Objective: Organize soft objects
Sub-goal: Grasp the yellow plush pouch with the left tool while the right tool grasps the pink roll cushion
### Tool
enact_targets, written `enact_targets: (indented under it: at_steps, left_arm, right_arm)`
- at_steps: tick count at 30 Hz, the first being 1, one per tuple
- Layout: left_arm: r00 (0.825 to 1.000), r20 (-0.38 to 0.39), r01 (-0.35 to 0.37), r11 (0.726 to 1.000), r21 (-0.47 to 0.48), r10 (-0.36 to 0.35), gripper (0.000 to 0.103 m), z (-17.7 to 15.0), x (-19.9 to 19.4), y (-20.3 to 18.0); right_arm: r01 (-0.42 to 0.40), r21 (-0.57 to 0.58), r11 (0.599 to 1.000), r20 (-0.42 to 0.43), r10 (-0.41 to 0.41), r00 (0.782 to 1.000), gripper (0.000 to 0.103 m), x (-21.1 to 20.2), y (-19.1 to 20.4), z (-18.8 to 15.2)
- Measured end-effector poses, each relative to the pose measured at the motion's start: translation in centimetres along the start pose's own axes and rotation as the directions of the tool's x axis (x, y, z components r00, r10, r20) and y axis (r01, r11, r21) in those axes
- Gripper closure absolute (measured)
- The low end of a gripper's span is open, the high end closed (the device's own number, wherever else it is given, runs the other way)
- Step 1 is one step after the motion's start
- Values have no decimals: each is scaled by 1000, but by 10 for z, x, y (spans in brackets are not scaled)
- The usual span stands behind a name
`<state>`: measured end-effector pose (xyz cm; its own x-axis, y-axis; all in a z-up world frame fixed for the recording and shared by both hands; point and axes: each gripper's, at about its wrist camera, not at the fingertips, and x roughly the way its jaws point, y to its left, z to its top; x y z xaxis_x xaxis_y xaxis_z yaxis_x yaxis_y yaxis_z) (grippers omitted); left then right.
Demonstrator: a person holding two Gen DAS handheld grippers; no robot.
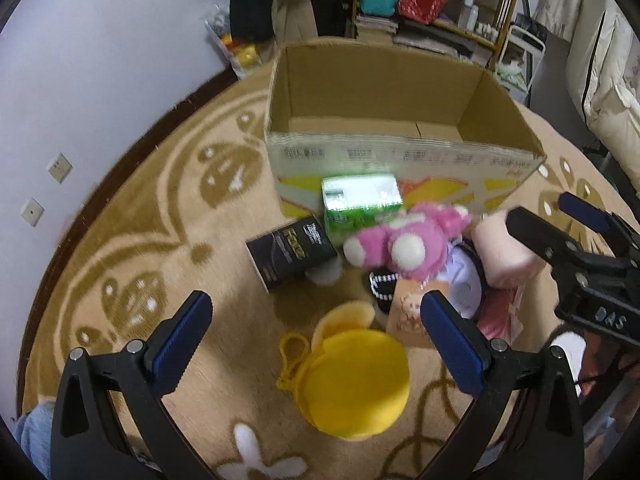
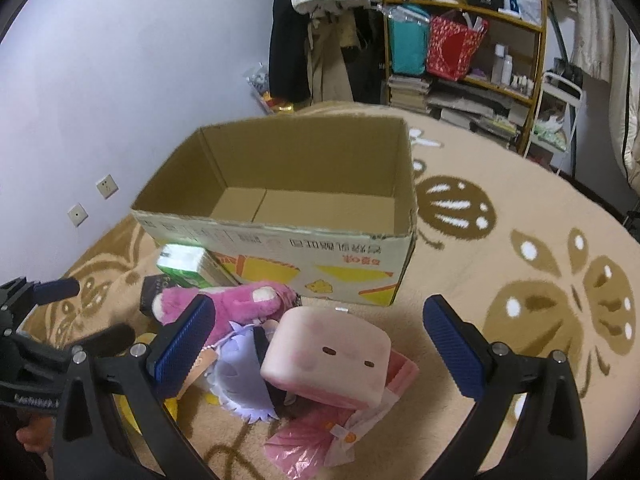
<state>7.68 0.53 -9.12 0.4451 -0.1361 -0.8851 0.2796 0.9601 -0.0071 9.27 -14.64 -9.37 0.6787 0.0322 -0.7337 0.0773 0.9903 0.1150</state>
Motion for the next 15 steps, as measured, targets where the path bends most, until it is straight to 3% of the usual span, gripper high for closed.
enact_targets:
  at_steps: [8, 15]
  left_arm:
    - [995, -91, 32, 999, 17, -31, 0, -11, 18, -6]
    - [990, -141, 21, 998, 61, -13, 0, -16, 31, -17]
  right_arm:
    - [-19, 44, 999, -48, 22, 999, 0, 17, -9, -7]
    - [-26, 106, 994, -82, 35, 996, 0, 27, -22, -10]
